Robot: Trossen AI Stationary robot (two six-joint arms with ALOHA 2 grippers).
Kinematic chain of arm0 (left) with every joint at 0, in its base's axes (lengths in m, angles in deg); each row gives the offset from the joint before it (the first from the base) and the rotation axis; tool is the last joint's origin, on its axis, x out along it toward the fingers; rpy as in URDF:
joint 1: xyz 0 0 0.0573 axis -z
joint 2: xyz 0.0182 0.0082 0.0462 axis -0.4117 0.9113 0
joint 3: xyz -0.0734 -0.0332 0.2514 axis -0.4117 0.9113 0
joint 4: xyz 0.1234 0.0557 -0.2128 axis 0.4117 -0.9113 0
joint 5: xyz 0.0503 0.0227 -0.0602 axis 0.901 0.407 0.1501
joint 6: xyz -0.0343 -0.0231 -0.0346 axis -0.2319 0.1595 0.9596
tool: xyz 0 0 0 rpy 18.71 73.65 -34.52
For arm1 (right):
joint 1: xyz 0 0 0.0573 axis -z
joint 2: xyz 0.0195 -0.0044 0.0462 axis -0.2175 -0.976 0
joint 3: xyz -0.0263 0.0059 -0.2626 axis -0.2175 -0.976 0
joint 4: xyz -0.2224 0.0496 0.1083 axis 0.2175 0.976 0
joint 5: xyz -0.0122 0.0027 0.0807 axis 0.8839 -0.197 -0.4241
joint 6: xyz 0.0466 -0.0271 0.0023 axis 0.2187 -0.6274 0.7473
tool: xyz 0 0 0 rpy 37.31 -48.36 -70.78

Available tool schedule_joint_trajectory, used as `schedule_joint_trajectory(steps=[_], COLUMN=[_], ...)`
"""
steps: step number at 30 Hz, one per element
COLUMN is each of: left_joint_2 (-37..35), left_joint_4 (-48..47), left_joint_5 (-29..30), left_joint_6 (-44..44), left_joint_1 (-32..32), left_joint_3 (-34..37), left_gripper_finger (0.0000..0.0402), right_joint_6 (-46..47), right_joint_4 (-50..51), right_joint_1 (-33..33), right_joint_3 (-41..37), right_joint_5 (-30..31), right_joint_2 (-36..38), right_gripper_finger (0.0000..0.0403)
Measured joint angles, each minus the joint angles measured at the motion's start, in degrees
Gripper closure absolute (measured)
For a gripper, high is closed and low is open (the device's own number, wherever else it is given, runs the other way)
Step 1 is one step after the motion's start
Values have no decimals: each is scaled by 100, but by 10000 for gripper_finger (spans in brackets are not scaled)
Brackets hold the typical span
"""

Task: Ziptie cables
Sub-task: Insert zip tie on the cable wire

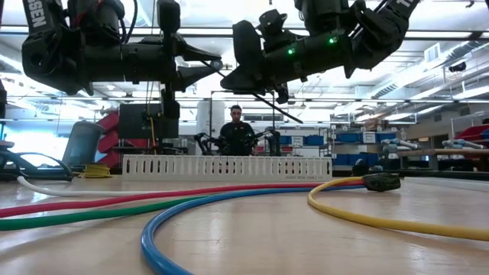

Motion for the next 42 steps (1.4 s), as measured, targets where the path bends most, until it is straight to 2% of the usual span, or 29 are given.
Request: schedule_joint_trajectory(steps=[8, 17, 20, 31, 42], left_joint_2=[-2, -2, -2, -2, -2], left_joint_4=[-120, 89, 167, 362, 368], left_joint_5=[2, -83, -89, -184, -186], left_joint_6=[-24, -1158, -1217, -1339, -1486], left_joint_1=[-2, 0, 0, 0, 0], left_joint_3=[0, 0, 0, 0, 0], left_gripper_finger=[341, 341, 341, 341, 341], right_joint_6=[7, -344, -581, -403, -258], right_joint_4=[-2, -27, -19, 24, -207], right_joint_1=[-25, -337, -420, -406, -406], right_joint_3=[-2, -4, -4, -4, -4], right_joint_5=[206, 568, 764, 537, -63], right_joint_2=[0, 85, 187, 216, 216], right_gripper_finger=[403, 402, 402, 402, 403])
